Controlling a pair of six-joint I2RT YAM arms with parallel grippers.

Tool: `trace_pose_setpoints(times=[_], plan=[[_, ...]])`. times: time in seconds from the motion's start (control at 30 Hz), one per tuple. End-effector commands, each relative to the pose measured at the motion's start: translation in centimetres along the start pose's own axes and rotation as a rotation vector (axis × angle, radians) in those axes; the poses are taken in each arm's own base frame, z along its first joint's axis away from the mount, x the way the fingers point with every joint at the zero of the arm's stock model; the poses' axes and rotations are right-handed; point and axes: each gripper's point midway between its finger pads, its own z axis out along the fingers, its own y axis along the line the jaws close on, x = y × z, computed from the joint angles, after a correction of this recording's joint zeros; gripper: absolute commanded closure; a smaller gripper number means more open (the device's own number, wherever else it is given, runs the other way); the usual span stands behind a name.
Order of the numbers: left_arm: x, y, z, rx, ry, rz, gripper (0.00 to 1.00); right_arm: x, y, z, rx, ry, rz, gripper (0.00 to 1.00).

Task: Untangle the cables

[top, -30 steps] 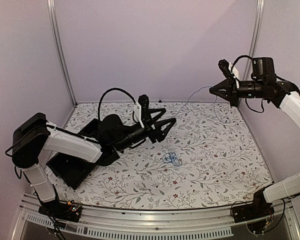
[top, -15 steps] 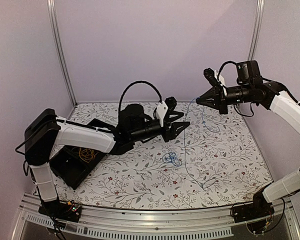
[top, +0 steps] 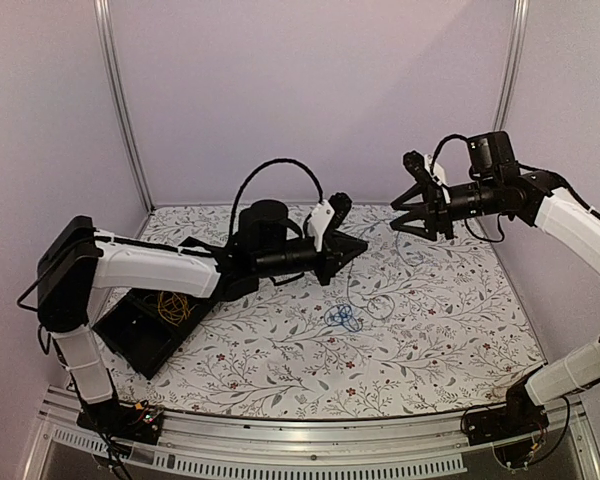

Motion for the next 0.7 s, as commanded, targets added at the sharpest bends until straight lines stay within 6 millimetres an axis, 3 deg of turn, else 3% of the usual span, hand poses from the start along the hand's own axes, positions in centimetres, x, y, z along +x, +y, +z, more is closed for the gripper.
trace_pose_setpoints(times=[0.0, 0.17, 0.37, 0.53, 0.67], plan=[[-4.0, 1.5, -4.0, -0.074, 0.080, -0.044, 1.00, 3.1, 2.2, 1.0, -0.090, 0.037, 0.001, 0.39], [-4.4, 3.1, -10.1, -0.205, 0.254, -0.073, 1.00, 6.6, 4.1, 2.5, -0.200, 0.056, 0.031, 0.27], [-6.1, 5.2, -19.5, -0.401, 0.304, -0.150, 1.00, 11.7, 3.6, 4.4, -0.188, 0.180, 0.067, 0.21], [-6.4, 7.9, -28.1, -0.662, 0.327, -0.227, 1.00, 13.7, 3.4, 4.9, -0.174, 0.228, 0.076, 0.20], [-5.4, 9.7, -33.9, -0.871, 0.351, -0.334, 1.00, 14.7, 3.3, 5.3, -0.176, 0.256, 0.087, 0.20]])
